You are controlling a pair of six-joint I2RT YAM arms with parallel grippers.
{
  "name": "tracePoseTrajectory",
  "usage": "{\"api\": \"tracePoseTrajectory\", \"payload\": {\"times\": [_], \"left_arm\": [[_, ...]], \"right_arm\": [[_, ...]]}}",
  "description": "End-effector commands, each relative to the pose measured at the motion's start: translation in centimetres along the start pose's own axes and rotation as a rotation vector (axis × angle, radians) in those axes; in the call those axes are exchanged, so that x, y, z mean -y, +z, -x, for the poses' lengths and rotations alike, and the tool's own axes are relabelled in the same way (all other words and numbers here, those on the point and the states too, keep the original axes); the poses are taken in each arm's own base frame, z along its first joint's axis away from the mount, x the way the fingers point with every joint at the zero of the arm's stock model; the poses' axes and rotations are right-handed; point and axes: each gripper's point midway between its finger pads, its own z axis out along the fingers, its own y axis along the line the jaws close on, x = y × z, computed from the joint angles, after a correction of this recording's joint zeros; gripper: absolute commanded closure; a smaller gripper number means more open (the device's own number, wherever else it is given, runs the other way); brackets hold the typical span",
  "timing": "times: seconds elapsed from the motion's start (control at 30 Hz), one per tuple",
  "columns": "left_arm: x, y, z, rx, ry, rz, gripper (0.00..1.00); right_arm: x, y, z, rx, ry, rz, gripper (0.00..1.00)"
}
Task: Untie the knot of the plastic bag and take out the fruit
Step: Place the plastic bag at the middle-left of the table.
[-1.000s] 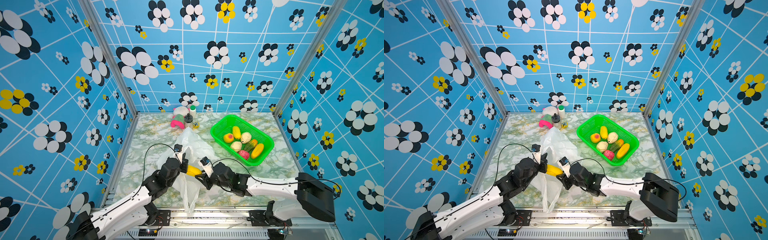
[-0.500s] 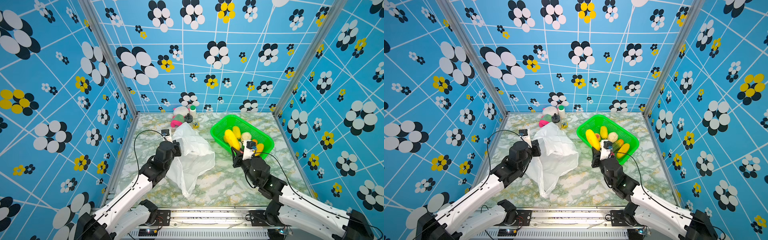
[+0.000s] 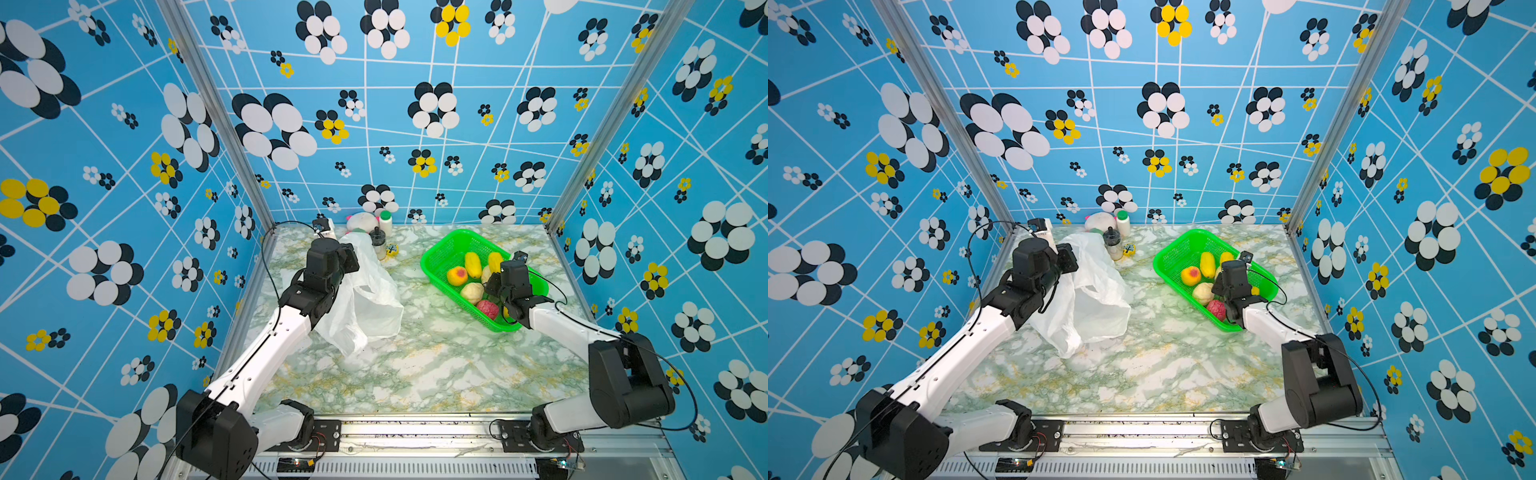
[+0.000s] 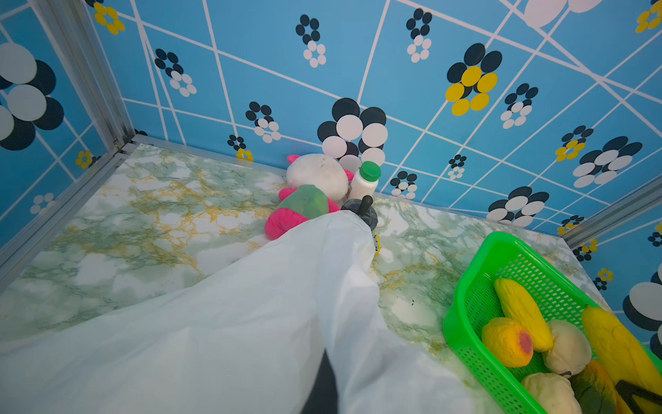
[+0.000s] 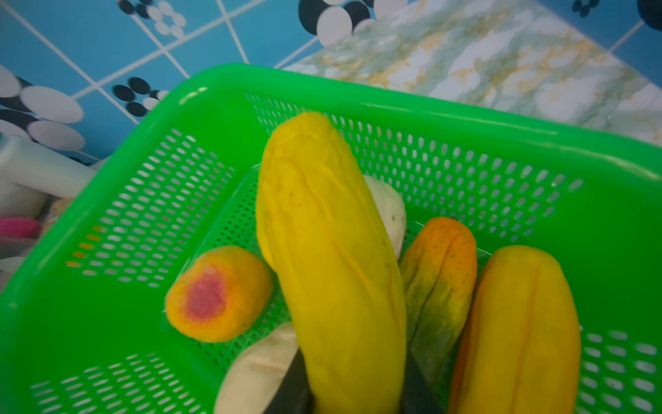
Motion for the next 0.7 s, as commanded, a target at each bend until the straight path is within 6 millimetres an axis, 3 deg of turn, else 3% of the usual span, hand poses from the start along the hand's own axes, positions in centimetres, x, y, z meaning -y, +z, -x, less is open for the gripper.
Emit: {"api": "tracePoseTrajectory", "payload": {"times": [0.0, 0.2, 0.4, 0.67], "left_arm": [[1.1, 1.1, 0.4, -0.011, -0.021, -0.046, 1.0], [3.2, 2.5, 0.2, -0.022, -0.04, -0.143, 1.0], [4.5, 3.0, 0.8, -0.007, -0.044, -0.201, 1.0], [8.4, 1.7, 1.1, 0.014, 0.026, -0.303, 1.0]], "right_arm": [[0.6, 0.3, -0.4, -0.03, 0.024, -0.031, 0.79], [2.2, 0.6, -1.2, -0.051, 0.037, -0.113, 0.72], [3.1, -0.7, -1.1, -0.016, 0.078, -0.13, 0.63], [3.7, -2.6, -1.2, 0.018, 0.1, -0.101, 0.63]]}}
